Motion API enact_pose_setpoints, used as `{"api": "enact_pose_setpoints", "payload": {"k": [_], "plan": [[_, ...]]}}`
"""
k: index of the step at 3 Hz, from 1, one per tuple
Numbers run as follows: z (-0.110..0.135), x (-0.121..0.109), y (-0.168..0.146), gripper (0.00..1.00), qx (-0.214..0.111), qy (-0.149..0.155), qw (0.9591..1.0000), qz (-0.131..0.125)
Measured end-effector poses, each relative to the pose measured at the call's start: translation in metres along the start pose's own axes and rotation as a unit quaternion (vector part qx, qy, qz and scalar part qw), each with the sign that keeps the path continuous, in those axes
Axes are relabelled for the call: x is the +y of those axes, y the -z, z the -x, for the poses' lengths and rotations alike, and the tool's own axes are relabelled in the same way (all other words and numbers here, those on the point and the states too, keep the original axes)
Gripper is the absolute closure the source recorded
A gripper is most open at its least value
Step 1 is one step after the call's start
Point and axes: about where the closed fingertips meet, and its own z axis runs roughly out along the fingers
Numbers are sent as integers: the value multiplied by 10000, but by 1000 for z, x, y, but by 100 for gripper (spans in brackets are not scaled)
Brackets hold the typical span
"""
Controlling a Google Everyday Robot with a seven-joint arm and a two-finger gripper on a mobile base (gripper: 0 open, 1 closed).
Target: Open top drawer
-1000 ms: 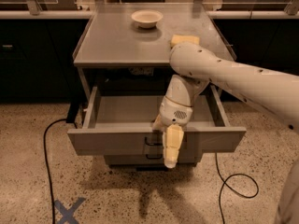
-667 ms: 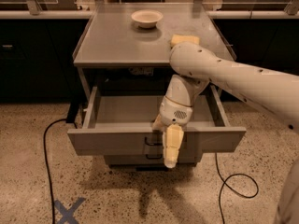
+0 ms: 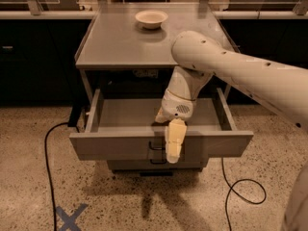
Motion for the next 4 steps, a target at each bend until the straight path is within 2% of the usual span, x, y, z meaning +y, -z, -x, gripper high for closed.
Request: {"api": "enact_pose_setpoints", "payload": {"k": [1, 3, 4], "plan": [[-2, -4, -1, 0, 96, 65, 9999, -87], [-38, -17, -48, 0, 3, -39, 10000, 30], [-37, -16, -45, 0, 3, -39, 10000, 30]]}}
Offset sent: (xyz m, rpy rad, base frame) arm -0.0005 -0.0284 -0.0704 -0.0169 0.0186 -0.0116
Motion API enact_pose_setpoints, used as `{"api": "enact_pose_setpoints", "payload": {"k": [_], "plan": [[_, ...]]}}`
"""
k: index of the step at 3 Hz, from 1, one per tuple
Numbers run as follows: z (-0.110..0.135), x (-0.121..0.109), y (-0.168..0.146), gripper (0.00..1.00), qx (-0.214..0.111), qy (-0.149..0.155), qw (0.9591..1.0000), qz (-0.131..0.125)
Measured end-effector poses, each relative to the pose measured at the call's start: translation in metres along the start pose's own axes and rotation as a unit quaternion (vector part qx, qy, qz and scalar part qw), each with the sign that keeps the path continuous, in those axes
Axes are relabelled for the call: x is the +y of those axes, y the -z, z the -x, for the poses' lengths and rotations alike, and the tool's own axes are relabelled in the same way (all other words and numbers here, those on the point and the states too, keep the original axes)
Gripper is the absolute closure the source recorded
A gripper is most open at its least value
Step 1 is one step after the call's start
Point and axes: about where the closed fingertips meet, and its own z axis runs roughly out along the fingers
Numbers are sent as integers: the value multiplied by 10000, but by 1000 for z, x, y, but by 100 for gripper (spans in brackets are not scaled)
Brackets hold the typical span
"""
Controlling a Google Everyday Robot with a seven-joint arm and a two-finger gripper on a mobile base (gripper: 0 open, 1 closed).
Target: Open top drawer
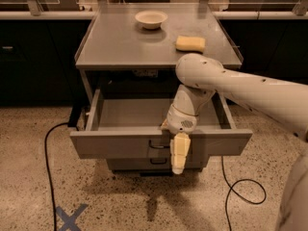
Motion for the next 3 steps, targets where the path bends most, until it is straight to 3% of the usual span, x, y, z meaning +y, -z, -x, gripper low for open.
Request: {"api": "enact_pose_setpoints", "payload": {"k": [2, 3], "plan": [[-4, 6, -1, 0, -34, -56, 9999, 94], [-2, 6, -1, 0, -200, -56, 9997, 133]]}}
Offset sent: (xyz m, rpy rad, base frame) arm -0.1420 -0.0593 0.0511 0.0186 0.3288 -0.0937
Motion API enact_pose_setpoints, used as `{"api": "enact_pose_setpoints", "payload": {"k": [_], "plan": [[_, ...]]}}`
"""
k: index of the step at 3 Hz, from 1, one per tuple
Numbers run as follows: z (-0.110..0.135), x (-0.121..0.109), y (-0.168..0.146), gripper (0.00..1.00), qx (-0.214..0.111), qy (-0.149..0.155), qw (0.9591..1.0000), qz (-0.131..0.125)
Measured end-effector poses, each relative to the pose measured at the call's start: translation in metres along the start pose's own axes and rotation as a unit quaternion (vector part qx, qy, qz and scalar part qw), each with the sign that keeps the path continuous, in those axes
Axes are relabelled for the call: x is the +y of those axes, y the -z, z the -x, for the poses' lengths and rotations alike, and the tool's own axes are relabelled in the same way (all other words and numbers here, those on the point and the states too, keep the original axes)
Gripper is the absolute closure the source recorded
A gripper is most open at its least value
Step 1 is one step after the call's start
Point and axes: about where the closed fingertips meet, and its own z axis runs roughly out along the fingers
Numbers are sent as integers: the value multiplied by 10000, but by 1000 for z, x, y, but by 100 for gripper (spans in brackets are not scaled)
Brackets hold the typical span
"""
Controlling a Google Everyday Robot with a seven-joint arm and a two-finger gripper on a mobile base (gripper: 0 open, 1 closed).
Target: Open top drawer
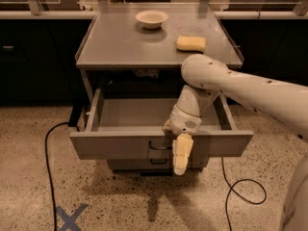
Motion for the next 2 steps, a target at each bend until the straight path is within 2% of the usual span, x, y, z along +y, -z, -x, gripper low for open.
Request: {"api": "enact_pose_setpoints", "payload": {"k": [2], "plan": [[3, 22, -6, 0, -307, 25, 9994, 168]]}}
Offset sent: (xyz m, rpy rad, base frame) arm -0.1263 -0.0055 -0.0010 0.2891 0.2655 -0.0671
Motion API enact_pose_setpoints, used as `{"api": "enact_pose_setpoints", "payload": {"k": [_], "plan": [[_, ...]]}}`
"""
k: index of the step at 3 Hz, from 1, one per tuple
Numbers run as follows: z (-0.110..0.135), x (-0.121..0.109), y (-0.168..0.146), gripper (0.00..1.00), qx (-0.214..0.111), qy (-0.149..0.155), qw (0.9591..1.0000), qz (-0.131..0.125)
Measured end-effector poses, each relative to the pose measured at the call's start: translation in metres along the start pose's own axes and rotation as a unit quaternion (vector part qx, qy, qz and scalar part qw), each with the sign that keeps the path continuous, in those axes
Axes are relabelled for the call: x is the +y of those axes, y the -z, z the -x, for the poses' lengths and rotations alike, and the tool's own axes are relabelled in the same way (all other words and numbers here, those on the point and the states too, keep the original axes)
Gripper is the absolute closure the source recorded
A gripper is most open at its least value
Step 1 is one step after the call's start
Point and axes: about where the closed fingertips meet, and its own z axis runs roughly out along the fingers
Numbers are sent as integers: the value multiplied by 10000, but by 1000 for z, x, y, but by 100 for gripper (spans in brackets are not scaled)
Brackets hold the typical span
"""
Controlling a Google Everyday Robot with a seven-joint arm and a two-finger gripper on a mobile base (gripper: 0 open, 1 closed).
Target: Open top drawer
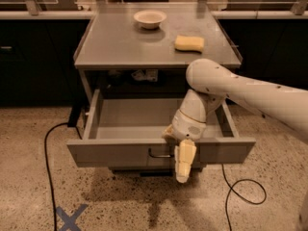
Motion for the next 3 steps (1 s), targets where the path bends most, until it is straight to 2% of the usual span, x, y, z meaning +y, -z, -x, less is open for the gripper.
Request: {"api": "enact_pose_setpoints", "payload": {"k": [2, 3], "plan": [[1, 1, 2, 0, 0, 0, 10000, 1], [1, 13, -4, 0, -67, -50, 9998, 161]]}}
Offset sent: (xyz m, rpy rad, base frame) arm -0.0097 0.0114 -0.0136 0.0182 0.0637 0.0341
